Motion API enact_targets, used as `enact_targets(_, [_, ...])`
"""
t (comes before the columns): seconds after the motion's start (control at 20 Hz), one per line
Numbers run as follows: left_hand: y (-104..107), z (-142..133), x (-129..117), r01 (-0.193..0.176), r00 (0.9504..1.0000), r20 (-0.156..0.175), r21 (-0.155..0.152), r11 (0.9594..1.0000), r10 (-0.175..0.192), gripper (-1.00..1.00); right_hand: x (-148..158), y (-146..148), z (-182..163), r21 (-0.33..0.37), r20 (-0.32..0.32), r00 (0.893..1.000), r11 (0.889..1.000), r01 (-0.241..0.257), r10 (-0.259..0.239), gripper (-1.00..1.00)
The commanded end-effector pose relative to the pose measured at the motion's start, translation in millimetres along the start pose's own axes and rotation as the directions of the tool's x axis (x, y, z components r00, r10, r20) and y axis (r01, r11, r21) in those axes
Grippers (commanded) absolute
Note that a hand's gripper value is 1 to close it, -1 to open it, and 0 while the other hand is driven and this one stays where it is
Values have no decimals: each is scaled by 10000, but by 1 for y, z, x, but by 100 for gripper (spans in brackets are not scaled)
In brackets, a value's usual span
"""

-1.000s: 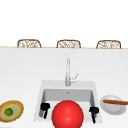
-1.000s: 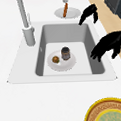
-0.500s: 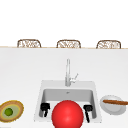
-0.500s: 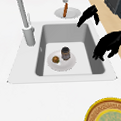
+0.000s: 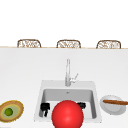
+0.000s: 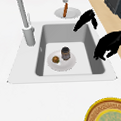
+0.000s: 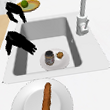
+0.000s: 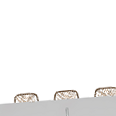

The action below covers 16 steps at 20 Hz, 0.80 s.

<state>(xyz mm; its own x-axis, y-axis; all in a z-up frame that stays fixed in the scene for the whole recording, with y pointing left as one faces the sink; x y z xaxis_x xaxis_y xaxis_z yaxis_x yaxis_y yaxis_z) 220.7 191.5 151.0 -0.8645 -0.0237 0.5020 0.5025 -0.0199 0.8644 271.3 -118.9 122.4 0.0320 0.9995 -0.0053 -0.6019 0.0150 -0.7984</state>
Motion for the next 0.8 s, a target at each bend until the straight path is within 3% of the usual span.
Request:
enact_targets(0.0, [0,0,0,0,10000,0,0,10000,0,0,26,-10,-25,-274,-140,9997,9995,-182,178,-100])
enact_targets(0.35, [0,0,0,12,10000,-8,9,10000,-12,0,63,-19,-86,-18,-176,9996,9997,-231,231,-100])
enact_targets(0.45, [0,0,0,14,10000,-9,11,10000,-14,0,67,-15,-103,609,-270,9990,9975,-345,362,-100])
enact_targets(0.75, [0,0,0,18,10000,-12,15,10000,-18,0,77,-22,-141,1324,-311,9983,9902,-446,492,-100])
